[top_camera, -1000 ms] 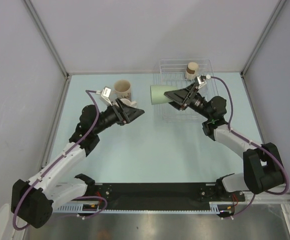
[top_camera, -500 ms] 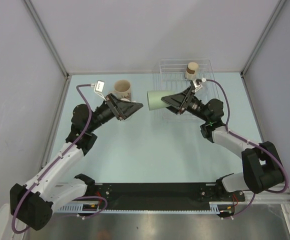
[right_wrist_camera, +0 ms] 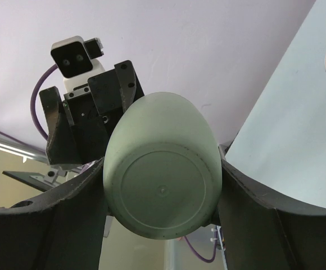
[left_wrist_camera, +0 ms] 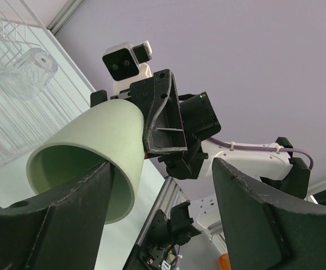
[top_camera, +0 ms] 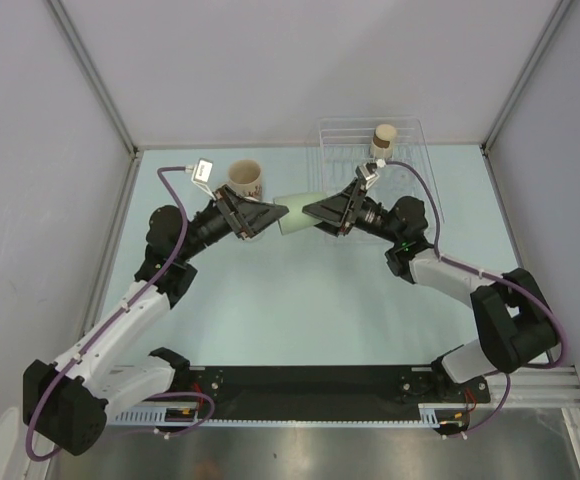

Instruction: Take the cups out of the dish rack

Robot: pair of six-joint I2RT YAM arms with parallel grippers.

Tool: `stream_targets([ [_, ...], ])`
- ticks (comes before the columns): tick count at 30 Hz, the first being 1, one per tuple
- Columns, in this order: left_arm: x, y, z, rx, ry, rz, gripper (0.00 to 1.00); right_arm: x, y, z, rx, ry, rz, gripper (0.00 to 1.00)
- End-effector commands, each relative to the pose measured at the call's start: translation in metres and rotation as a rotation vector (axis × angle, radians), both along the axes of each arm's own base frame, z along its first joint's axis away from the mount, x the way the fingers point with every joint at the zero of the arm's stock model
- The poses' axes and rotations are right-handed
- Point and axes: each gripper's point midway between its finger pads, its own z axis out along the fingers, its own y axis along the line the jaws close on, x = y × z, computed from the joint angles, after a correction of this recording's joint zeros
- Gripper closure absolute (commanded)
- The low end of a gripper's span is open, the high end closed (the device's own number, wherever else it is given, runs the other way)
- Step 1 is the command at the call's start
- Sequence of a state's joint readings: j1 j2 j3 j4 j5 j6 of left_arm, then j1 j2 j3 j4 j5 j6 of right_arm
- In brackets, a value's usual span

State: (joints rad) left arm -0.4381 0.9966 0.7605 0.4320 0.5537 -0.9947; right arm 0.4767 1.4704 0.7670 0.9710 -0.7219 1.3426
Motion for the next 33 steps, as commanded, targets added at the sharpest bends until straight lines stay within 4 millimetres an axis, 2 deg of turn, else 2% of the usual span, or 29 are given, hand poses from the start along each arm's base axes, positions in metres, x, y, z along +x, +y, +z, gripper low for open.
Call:
stream_targets([
  [1, -0.004, -0.002, 0.017, -0.024, -0.051, -0.027, 0.25, -0.01, 0.01, 0.03, 0.044, -0.119, 0.045, 1.0],
  [9, 0.002, -0.009, 0.011, -0.01, -0.033, -0.05, 0.32, -0.025, 0.036, 0.025, 0.034, -0.111, 0.142, 1.0],
  [12, 0.004, -0.011, 0.011, -0.007, -0.032, -0.052, 0.37, -0.032, 0.042, 0.025, 0.035, -0.115, 0.166, 1.0],
  [15, 0.004, -0.011, 0.012, -0.005, -0.036, -0.055, 0.5, -0.033, 0.042, 0.024, 0.032, -0.114, 0.167, 1.0],
  [18, 0.005, -0.011, 0.01, 0.002, -0.031, -0.051, 0.69, -0.034, 0.042, 0.024, 0.028, -0.12, 0.173, 1.0],
  [19, 0.005, -0.011, 0.008, 0.006, -0.025, -0.05, 0.89, -0.035, 0.042, 0.026, 0.029, -0.122, 0.171, 1.0],
  [20, 0.005, -0.011, 0.008, 0.008, -0.024, -0.05, 1.0, -0.035, 0.042, 0.025, 0.028, -0.126, 0.173, 1.0],
  [26, 0.005, -0.01, 0.004, 0.017, -0.016, -0.043, 1.0, -0.036, 0.041, 0.026, 0.019, -0.122, 0.178, 0.98],
  [27, 0.006, -0.009, 0.003, 0.022, -0.012, -0.035, 1.0, -0.036, 0.04, 0.026, 0.018, -0.122, 0.177, 0.87],
  [28, 0.006, -0.008, 0.004, 0.022, -0.016, -0.031, 1.0, -0.036, 0.039, 0.026, 0.016, -0.118, 0.174, 0.81],
  [29, 0.006, -0.008, 0.004, 0.023, -0.015, -0.027, 1.0, -0.036, 0.038, 0.027, 0.016, -0.124, 0.17, 0.8],
  [30, 0.006, -0.008, 0.005, 0.023, -0.014, -0.027, 1.0, -0.035, 0.035, 0.026, 0.015, -0.122, 0.162, 0.81],
  [32, 0.006, -0.007, 0.004, 0.023, -0.014, -0.022, 1.0, -0.036, 0.031, 0.028, 0.013, -0.129, 0.158, 1.0],
  [33, 0.006, -0.006, 0.004, 0.023, -0.013, -0.019, 1.0, -0.036, 0.03, 0.027, 0.006, -0.138, 0.151, 1.0],
])
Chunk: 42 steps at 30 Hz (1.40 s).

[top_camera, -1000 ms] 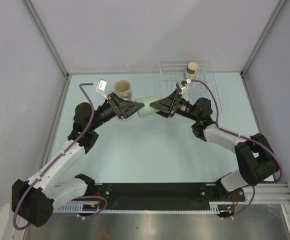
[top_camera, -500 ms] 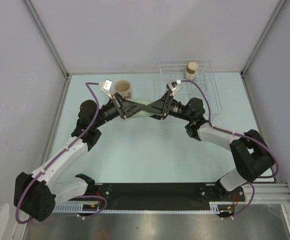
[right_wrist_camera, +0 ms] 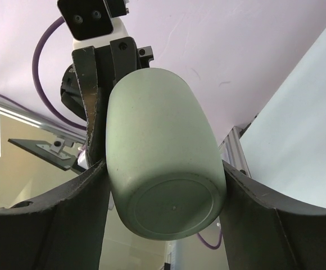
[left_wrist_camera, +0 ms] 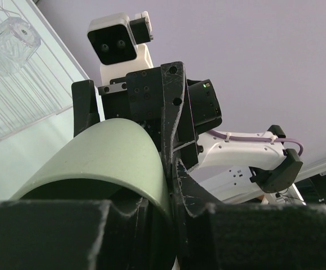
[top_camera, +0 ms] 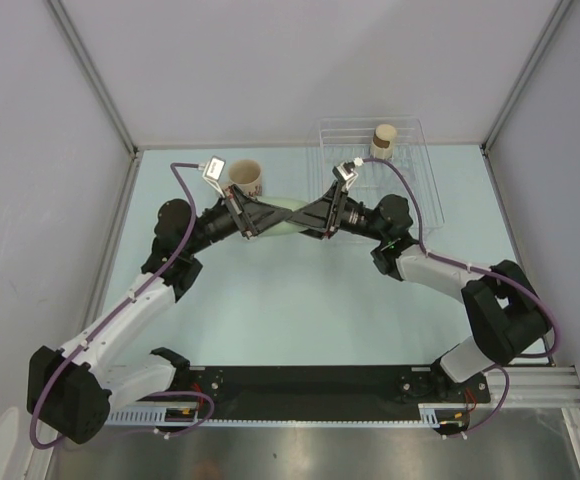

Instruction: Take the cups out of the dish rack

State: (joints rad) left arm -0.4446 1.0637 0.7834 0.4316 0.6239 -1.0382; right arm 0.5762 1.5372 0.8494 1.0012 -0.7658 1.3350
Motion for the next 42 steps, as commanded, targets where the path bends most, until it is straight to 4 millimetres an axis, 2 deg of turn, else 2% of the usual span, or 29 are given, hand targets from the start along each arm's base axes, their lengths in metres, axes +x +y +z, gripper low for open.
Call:
stream_targets([
  [1, 0.006, 0.007, 0.017, 0.009, -0.089, 0.063, 1.0, -0.011, -0.006, 0.014, -0.013, -0.076, 0.014, 1.0],
  [2, 0.006, 0.007, 0.016, 0.008, -0.088, 0.063, 0.99, -0.013, -0.007, 0.016, -0.014, -0.083, 0.008, 1.0],
  [5, 0.007, 0.007, 0.019, 0.0, -0.089, 0.064, 0.88, -0.014, -0.009, 0.016, -0.02, -0.093, -0.006, 1.0],
  [6, 0.007, 0.007, 0.019, -0.001, -0.089, 0.065, 0.8, -0.013, -0.009, 0.016, -0.02, -0.093, -0.01, 1.0],
  [8, 0.008, 0.008, 0.019, -0.003, -0.088, 0.069, 0.72, -0.014, -0.009, 0.016, -0.022, -0.094, -0.008, 1.0],
  [9, 0.007, 0.008, 0.021, -0.007, -0.093, 0.069, 0.61, -0.015, -0.01, 0.016, -0.02, -0.098, -0.01, 1.0],
  [12, 0.006, 0.007, 0.022, -0.013, -0.094, 0.062, 0.47, -0.016, -0.011, 0.016, -0.022, -0.098, -0.007, 1.0],
  [16, 0.005, 0.007, 0.025, -0.026, -0.099, 0.054, 0.41, -0.017, -0.011, 0.016, -0.023, -0.099, -0.004, 1.0],
  [20, 0.008, 0.007, 0.022, -0.013, -0.088, 0.066, 0.45, -0.018, -0.011, 0.017, -0.019, -0.106, -0.006, 1.0],
  [22, 0.009, 0.009, 0.022, -0.011, -0.085, 0.082, 0.59, -0.018, -0.012, 0.019, -0.015, -0.107, -0.008, 1.0],
  [23, 0.012, 0.011, 0.017, -0.004, -0.07, 0.103, 0.78, -0.017, -0.013, 0.02, -0.014, -0.108, -0.01, 1.0],
  [24, 0.013, 0.011, 0.015, 0.001, -0.064, 0.111, 0.88, -0.019, -0.012, 0.019, -0.015, -0.107, -0.007, 1.0],
  [26, 0.015, 0.013, 0.013, 0.01, -0.056, 0.119, 1.0, -0.019, -0.013, 0.02, -0.014, -0.111, -0.009, 1.0],
  [33, 0.016, 0.014, 0.011, 0.017, -0.05, 0.127, 0.99, -0.02, -0.014, 0.019, -0.016, -0.102, 0.002, 1.0],
  [34, 0.017, 0.014, 0.01, 0.019, -0.049, 0.135, 1.0, -0.019, -0.013, 0.019, -0.016, -0.091, 0.006, 0.95],
  [36, 0.018, 0.016, 0.012, 0.026, -0.051, 0.147, 1.0, -0.018, -0.013, 0.019, -0.015, -0.084, 0.016, 0.73],
  [37, 0.017, 0.017, 0.014, 0.026, -0.053, 0.15, 1.0, -0.018, -0.013, 0.019, -0.015, -0.074, 0.021, 0.52],
  [38, 0.017, 0.017, 0.014, 0.03, -0.048, 0.152, 1.0, -0.015, -0.014, 0.02, -0.018, -0.073, 0.014, 0.42],
  [39, 0.017, 0.018, 0.016, 0.035, -0.052, 0.157, 1.0, -0.014, -0.016, 0.02, -0.029, -0.061, 0.007, 0.25],
  [42, 0.017, 0.022, 0.024, 0.042, -0.064, 0.174, 1.0, 0.007, -0.033, 0.016, -0.075, -0.041, -0.072, 0.0],
])
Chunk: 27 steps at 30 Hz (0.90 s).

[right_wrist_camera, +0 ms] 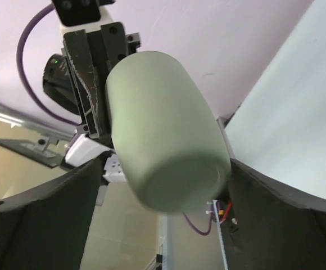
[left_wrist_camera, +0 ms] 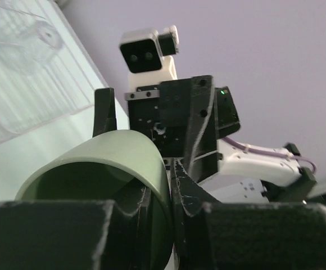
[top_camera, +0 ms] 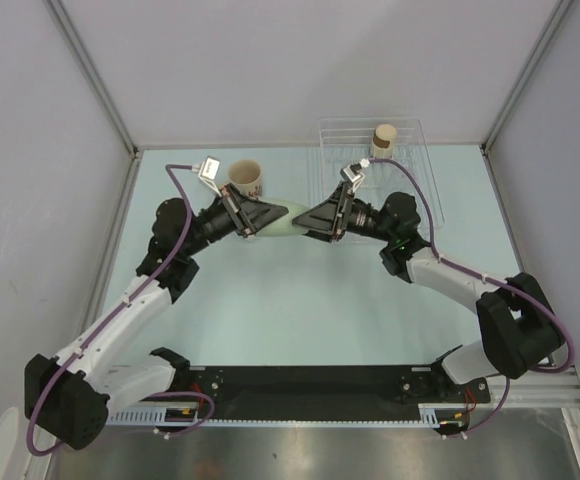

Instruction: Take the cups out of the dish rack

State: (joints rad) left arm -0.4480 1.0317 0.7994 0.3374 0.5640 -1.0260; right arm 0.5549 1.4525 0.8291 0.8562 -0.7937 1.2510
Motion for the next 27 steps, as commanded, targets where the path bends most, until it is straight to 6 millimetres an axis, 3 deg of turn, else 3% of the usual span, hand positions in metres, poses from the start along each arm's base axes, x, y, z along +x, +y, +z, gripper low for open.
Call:
stream_targets([
  [1, 0.013, 0.019, 0.031, 0.031, -0.103, 0.124, 1.0, 0.016, -0.03, 0.027, -0.011, -0.043, -0.087, 0.0],
  [4, 0.017, 0.028, 0.039, 0.072, -0.1, 0.163, 1.0, 0.04, -0.063, 0.029, -0.05, -0.034, -0.207, 0.0],
  [5, 0.022, 0.033, 0.04, 0.09, -0.096, 0.2, 1.0, 0.054, -0.083, 0.031, -0.058, -0.034, -0.272, 0.0],
  [7, 0.029, 0.044, 0.038, 0.203, -0.071, 0.26, 1.0, 0.065, -0.098, 0.031, -0.129, -0.044, -0.345, 0.0],
  [8, 0.043, 0.052, 0.03, 0.264, -0.038, 0.326, 1.0, 0.071, -0.104, 0.032, -0.182, -0.054, -0.39, 0.0],
  [9, 0.052, 0.061, 0.024, 0.349, -0.045, 0.369, 1.0, 0.079, -0.11, 0.001, -0.351, -0.018, -0.469, 0.0],
  [10, 0.052, 0.072, 0.026, 0.424, -0.005, 0.41, 1.0, 0.082, -0.11, 0.015, -0.399, -0.062, -0.504, 0.0],
  [11, 0.065, 0.077, 0.012, 0.505, 0.042, 0.441, 0.99, 0.085, -0.111, 0.01, -0.462, -0.066, -0.537, 0.0],
  [12, 0.078, 0.096, 0.006, 0.606, 0.044, 0.535, 1.0, 0.085, -0.114, -0.007, -0.568, -0.034, -0.589, 0.0],
  [13, 0.076, 0.111, 0.009, 0.689, 0.084, 0.575, 1.0, 0.089, -0.117, 0.002, -0.604, -0.083, -0.614, 0.0],
  [14, 0.092, 0.118, -0.015, 0.799, 0.151, 0.6, 1.0, 0.092, -0.118, -0.006, -0.646, -0.075, -0.625, 0.0],
  [16, 0.097, 0.15, -0.027, 0.994, 0.223, 0.697, 1.0, 0.095, -0.13, -0.018, -0.739, -0.037, -0.673, 0.0],
  [21, 0.122, 0.171, -0.07, 1.206, 0.288, 0.731, 1.0, 0.1, -0.141, -0.029, -0.814, -0.023, -0.71, 0.0],
  [27, 0.147, 0.199, -0.097, 1.29, 0.367, 0.773, 0.99, 0.099, -0.142, -0.03, -0.829, -0.037, -0.709, 0.01],
])
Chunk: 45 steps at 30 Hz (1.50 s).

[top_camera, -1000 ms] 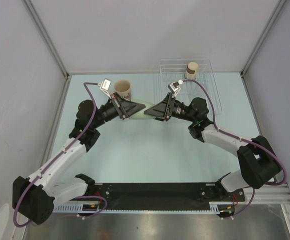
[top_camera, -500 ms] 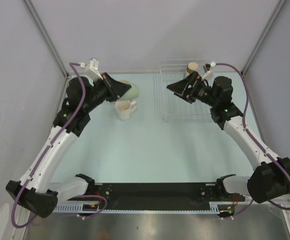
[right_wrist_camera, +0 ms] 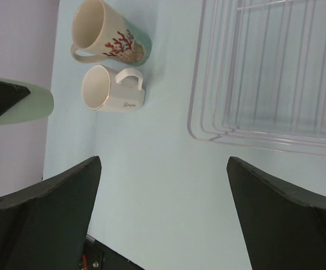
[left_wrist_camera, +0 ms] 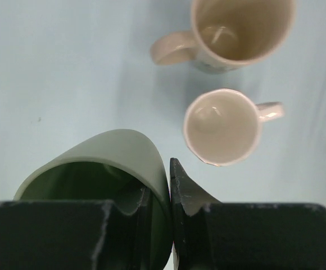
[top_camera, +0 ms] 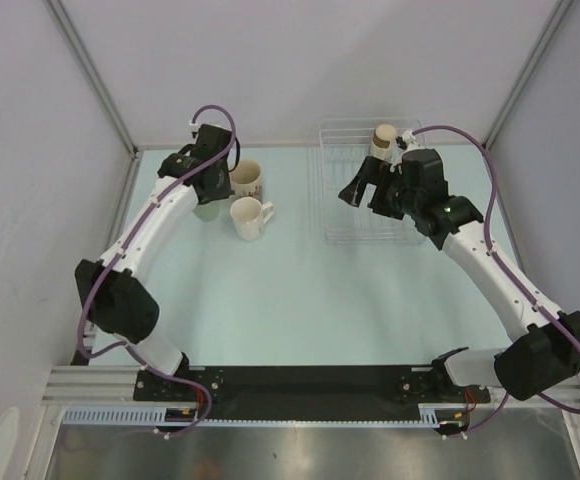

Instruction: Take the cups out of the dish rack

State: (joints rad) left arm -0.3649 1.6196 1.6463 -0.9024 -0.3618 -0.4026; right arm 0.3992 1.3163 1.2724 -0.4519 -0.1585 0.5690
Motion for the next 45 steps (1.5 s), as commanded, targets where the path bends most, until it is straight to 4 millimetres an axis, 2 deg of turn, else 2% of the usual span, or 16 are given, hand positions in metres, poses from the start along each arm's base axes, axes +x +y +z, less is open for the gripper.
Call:
stream_targets([
  [1, 0.013, 0.04, 0.004, 0.104, 0.009, 0.068, 1.0, 0.001, -0.008, 0.006, -0.054, -0.036, -0.018, 0.0],
  [4, 0.025, 0.049, -0.012, 0.121, 0.049, 0.083, 1.0, 0.001, -0.007, 0.004, -0.048, -0.034, -0.011, 0.0],
  [8, 0.04, 0.047, -0.036, 0.073, 0.09, 0.076, 1.0, 0.004, -0.004, 0.0, -0.042, -0.029, -0.008, 0.0],
  [11, 0.055, 0.05, -0.049, 0.046, 0.093, 0.09, 1.0, 0.005, -0.001, -0.003, -0.033, -0.02, 0.0, 0.0],
  [13, 0.068, 0.053, -0.049, 0.04, 0.077, 0.103, 1.0, 0.005, 0.0, -0.006, -0.028, -0.013, 0.005, 0.0],
  [14, 0.075, 0.058, -0.06, 0.044, 0.099, 0.117, 1.0, 0.005, 0.001, -0.007, -0.026, -0.009, 0.007, 0.0],
  [15, 0.083, 0.059, -0.055, 0.038, 0.085, 0.12, 1.0, 0.005, 0.001, -0.009, -0.028, -0.003, 0.008, 0.0],
  [18, 0.1, 0.063, -0.066, 0.028, 0.094, 0.132, 1.0, 0.006, -0.001, -0.012, -0.042, -0.002, 0.006, 0.0],
  [24, 0.123, 0.064, -0.093, 0.017, 0.131, 0.135, 1.0, 0.007, -0.007, -0.012, -0.061, -0.008, -0.005, 0.0],
  [31, 0.137, 0.06, -0.113, -0.025, 0.142, 0.13, 1.0, 0.01, -0.014, -0.016, -0.079, 0.006, -0.021, 0.0],
  [39, 0.147, 0.056, -0.123, -0.095, 0.127, 0.116, 0.99, 0.014, -0.011, -0.025, -0.079, 0.027, -0.012, 0.0],
  [45, 0.149, 0.07, -0.122, -0.165, 0.07, 0.15, 0.99, 0.014, -0.008, -0.028, -0.073, 0.035, -0.001, 0.0],
])
